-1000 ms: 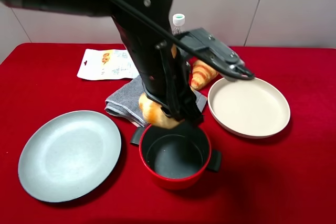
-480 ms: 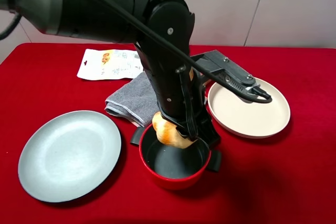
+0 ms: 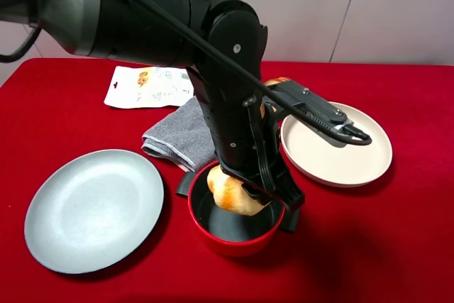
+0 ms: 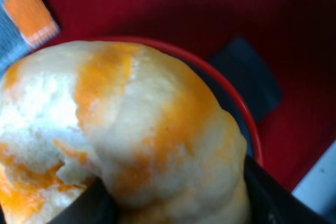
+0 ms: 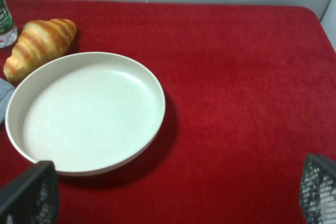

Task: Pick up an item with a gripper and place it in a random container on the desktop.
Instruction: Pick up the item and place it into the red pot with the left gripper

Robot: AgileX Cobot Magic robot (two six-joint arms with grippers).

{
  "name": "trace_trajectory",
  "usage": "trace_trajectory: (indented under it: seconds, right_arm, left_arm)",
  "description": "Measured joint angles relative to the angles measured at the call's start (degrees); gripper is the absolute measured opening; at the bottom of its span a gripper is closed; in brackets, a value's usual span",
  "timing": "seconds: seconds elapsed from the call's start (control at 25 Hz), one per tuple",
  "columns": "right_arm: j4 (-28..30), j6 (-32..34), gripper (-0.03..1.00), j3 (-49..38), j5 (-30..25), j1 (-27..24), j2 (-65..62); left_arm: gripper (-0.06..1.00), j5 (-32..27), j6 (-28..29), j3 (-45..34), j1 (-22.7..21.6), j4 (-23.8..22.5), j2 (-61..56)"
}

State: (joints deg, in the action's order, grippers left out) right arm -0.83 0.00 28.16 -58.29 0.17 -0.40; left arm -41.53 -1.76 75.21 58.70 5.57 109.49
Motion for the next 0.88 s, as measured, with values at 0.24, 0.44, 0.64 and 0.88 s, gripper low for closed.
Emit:
trace_trajectory:
  seconds: [0.24,0.44,0.64,0.88]
  right_arm:
    - [0.0,0.0,0.69,0.0,0.0,0.0,0.0]
    - [0.0,0.0,0.69,0.0,0.0,0.0,0.0]
    - [0.0,0.0,0.69,0.0,0.0,0.0,0.0]
    - [0.0,0.0,0.69,0.0,0.0,0.0,0.0]
  left_arm:
    - [0.42,-1.9,0.0,0.0,0.0,0.4,0.0]
    - [0.42,-2.8,0.0,0.0,0.0,0.5,0.0]
    - [0.42,-2.8,0.0,0.0,0.0,0.5,0.0]
    - [0.67,-2.8,0.0,0.0,0.0,0.5,0.0]
